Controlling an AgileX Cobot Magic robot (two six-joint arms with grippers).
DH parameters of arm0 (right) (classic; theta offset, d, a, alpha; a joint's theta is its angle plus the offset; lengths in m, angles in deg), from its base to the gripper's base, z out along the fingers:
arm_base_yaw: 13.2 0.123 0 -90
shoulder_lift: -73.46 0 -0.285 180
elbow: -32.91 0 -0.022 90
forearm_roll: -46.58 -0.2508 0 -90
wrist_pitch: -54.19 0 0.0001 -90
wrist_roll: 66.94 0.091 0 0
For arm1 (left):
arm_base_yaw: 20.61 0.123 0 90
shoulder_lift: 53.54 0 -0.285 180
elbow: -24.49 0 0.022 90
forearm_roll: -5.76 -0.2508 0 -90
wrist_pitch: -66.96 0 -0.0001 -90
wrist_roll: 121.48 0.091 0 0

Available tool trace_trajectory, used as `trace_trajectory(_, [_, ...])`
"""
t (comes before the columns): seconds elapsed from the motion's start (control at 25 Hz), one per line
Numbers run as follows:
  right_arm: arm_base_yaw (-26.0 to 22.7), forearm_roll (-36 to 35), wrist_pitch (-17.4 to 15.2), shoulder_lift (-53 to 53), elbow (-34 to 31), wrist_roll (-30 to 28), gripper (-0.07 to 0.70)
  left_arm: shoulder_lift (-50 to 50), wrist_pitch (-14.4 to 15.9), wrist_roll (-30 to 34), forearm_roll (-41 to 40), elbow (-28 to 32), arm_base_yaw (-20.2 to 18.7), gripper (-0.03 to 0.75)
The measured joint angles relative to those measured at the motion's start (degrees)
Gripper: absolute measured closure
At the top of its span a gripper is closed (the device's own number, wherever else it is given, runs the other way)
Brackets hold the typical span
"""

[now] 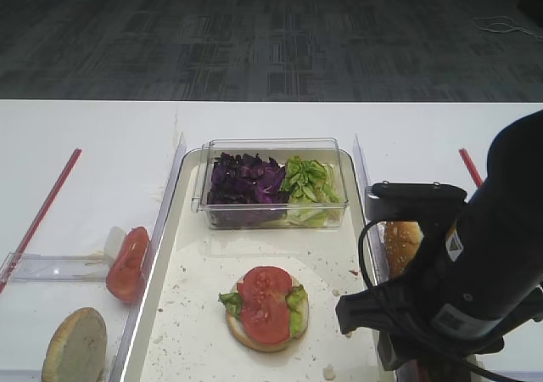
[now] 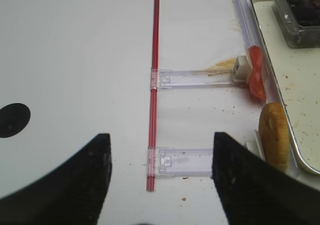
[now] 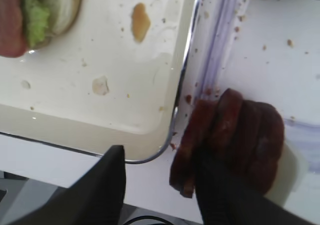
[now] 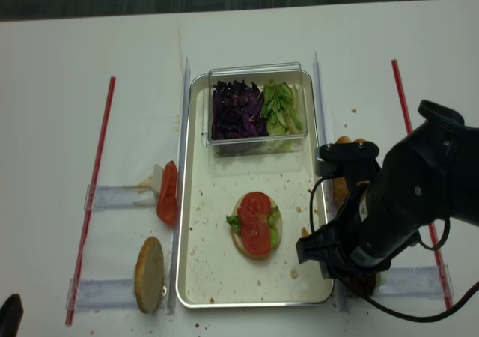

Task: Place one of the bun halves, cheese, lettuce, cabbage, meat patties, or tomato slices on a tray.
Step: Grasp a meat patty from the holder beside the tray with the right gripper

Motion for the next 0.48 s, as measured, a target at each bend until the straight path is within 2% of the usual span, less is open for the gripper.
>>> trace_trajectory(0.28, [0.0, 3.5, -0.6, 0.0, 0.0, 2.2, 0.261, 0.0, 0.0, 0.0, 0.0, 0.0, 0.0, 0.278])
trace_trajectory(0.48, [0.0, 4.4, -0.8, 0.8, 0.1, 2.2, 0.298, 0.0, 0.0, 0.0, 0.0, 0.0, 0.0, 0.278])
